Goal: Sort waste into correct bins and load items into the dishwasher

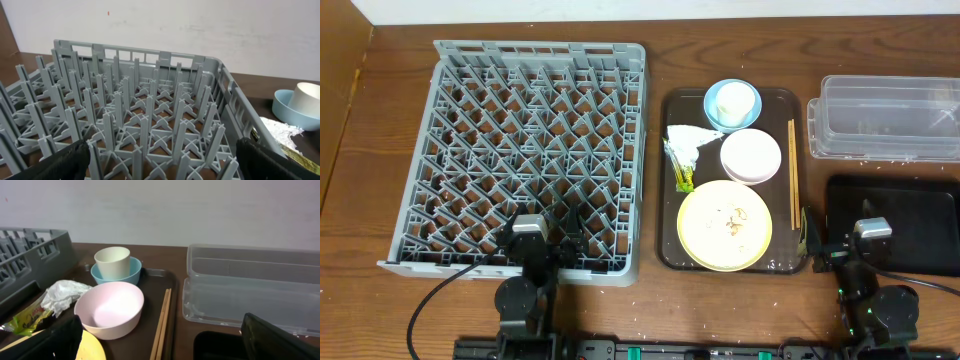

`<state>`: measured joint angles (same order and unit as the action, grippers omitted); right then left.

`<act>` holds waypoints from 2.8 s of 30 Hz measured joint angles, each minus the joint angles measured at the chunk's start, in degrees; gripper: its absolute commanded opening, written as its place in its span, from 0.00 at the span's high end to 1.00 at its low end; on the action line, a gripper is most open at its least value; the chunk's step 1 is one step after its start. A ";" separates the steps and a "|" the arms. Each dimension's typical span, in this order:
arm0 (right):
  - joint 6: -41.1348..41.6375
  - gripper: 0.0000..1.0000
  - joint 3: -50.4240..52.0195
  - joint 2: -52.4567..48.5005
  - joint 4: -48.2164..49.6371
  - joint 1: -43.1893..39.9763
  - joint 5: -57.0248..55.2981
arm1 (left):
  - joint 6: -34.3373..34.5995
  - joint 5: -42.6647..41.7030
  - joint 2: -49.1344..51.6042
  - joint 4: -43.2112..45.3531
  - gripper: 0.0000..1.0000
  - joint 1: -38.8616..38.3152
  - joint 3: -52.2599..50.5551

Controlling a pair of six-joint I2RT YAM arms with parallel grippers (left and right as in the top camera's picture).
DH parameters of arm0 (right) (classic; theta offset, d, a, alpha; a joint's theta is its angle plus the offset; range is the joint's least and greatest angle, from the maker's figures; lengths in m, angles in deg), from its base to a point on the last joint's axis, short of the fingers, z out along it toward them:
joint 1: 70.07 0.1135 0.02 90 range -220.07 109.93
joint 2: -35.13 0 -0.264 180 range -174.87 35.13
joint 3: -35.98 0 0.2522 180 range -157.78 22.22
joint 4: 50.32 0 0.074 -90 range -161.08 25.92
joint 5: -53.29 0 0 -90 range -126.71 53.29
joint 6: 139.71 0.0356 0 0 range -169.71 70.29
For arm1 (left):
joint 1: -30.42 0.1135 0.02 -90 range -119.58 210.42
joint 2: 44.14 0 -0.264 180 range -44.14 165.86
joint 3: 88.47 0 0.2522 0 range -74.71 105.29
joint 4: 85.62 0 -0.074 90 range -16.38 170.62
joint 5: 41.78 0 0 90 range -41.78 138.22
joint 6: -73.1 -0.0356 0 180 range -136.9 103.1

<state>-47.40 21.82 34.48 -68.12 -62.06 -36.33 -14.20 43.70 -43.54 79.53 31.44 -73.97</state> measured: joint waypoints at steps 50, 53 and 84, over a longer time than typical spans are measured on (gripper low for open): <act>0.00 0.01 0.00 0.00 0.00 0.00 0.02 | 0.00 0.02 0.00 0.00 0.06 0.00 0.00; 0.00 0.01 0.00 -0.02 0.00 0.00 0.02 | 0.00 0.02 0.00 0.00 0.06 0.00 0.00; 0.00 0.01 0.00 -0.02 0.00 0.00 0.02 | 32.00 -29.07 0.00 1.14 0.05 0.00 0.57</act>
<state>-47.40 21.82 34.46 -68.12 -62.06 -36.31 17.80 14.63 -43.54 80.67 31.44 -73.41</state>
